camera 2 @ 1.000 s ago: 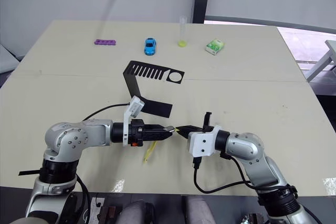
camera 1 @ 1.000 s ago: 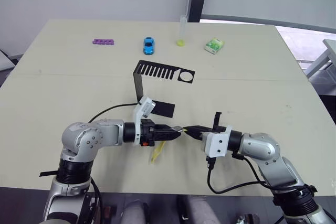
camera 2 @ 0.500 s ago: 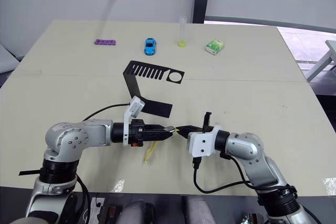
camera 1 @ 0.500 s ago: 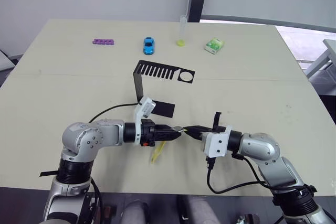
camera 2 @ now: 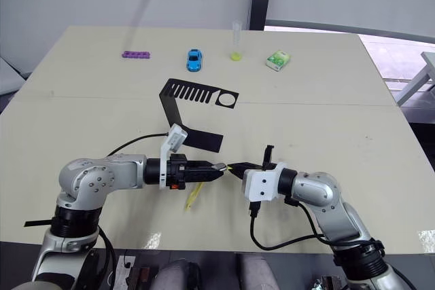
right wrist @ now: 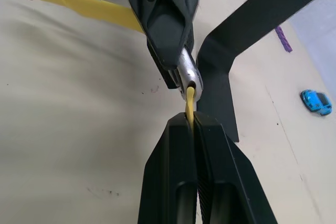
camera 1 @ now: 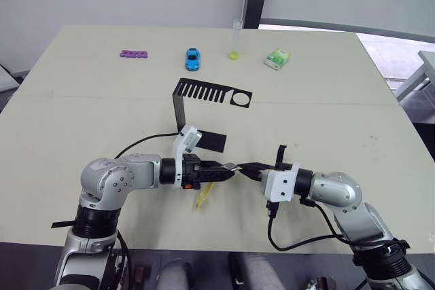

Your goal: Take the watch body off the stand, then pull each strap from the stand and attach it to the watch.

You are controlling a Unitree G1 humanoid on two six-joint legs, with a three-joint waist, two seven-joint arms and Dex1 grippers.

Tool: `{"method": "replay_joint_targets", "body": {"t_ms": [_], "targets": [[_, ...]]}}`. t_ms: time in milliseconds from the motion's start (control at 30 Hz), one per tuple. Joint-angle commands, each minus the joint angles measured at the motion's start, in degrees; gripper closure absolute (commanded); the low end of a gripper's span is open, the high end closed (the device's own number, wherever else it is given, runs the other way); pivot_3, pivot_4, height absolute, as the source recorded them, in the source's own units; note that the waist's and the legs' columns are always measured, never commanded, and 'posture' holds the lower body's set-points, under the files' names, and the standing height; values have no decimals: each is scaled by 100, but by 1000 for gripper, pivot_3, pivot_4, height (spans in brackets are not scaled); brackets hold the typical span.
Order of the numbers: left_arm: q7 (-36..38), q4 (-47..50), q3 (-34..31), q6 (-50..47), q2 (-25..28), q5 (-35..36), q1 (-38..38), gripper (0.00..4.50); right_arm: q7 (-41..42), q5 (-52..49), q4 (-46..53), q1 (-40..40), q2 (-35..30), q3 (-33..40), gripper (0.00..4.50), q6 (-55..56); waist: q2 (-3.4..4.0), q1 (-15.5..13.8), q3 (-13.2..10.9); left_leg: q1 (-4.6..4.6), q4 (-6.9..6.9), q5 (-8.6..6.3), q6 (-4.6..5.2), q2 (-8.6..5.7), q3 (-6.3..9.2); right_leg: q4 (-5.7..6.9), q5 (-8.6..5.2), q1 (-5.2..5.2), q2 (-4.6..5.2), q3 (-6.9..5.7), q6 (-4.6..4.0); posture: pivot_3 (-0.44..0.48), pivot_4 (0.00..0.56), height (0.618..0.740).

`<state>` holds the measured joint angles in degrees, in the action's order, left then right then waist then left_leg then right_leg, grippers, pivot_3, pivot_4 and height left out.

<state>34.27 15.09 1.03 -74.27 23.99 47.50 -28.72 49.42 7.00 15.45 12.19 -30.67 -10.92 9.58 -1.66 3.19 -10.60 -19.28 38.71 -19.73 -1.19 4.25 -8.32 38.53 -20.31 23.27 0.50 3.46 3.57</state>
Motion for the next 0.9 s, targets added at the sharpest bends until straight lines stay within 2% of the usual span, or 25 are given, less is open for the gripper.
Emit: {"method": "replay_joint_targets", "body": {"t_ms": [33,233,333,433,533,633,733,900], "targets": [[224,237,133,100,11,133,-18,2904,-21,-215,280,37,-127,68,3124,270,0,-2,-1,0,0,0,0,-2,-1,0,0,1,2,0,0,0,150,740],[893,480,16,866,733,-57,397,2904,336,-958,356,-548,-1008,795,34,644,0,8,-1,-4,-10,0,0,-1,-1,-7,0,5,1,1,0,0,150,740],[1485,565,-37,2013,1129,-467,716,2904,372,-1366,283,-844,-1263,1238,34,814,0,13,-1,-3,-10,0,0,-1,-3,-6,0,4,1,3,0,0,150,740],[2663,508,-15,4606,1496,-1485,1161,2904,501,-2242,310,-1273,-1323,1806,34,743,-1,0,-2,-3,-14,0,-1,-1,-4,-10,-1,3,1,2,-2,0,150,740],[3374,45,17,7073,1563,-2380,1353,2904,601,-2981,467,-1608,-1282,2213,34,644,-1,-13,-2,-2,-28,0,-1,-3,-7,-30,-1,-1,2,1,-2,0,150,740],[3957,-503,-111,9017,1543,-2724,1410,2904,713,-3832,750,-2013,-1333,2665,34,326,0,-18,-2,1,-34,1,2,-4,-8,-40,1,-5,3,3,2,0,150,740],[3998,-702,-297,9588,1497,-2591,1382,2904,664,-4321,1007,-2347,-1336,3006,34,-52,-1,-17,-2,2,-47,1,5,-3,-6,-52,4,-10,3,2,6,0,150,740],[4092,-758,-313,9979,1533,-2468,1386,2904,996,-4338,1232,-2712,-1346,3174,34,-28,-1,2,-1,3,-54,-4,14,-2,-7,-65,8,-18,3,4,14,0,150,740]]}}
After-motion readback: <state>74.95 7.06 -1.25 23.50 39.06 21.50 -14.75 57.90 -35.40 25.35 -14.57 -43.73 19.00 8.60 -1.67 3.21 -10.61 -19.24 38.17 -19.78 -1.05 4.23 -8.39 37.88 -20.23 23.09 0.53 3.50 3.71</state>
